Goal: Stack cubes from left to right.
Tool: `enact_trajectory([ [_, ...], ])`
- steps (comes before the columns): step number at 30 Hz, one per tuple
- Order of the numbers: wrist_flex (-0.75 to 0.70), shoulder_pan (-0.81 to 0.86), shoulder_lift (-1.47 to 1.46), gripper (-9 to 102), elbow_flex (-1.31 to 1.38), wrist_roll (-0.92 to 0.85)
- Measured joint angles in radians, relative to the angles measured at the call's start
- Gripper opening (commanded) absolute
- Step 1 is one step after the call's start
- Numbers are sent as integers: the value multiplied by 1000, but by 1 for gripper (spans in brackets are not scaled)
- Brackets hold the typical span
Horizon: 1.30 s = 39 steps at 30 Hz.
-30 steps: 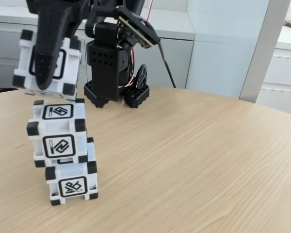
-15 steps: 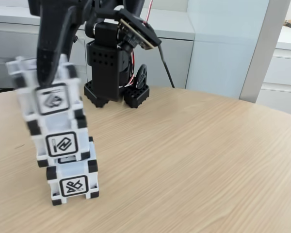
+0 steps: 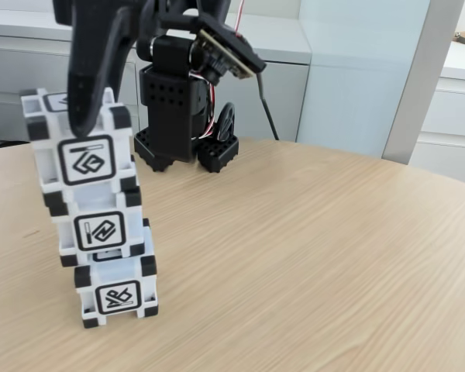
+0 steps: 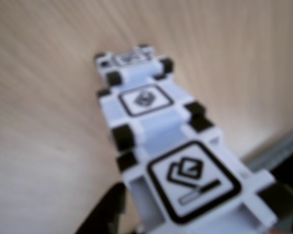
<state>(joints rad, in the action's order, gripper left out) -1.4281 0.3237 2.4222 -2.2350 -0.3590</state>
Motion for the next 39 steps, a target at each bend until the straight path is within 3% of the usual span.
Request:
enact_trajectory([
  [8, 0, -40, 186, 31, 0, 15],
  [13, 0, -120, 224, 5, 0, 86],
  [15, 0, -169, 225, 0, 0, 129],
  [22, 0, -305, 227, 0, 0, 224],
  [39, 0, -321, 222, 0, -3, 256],
])
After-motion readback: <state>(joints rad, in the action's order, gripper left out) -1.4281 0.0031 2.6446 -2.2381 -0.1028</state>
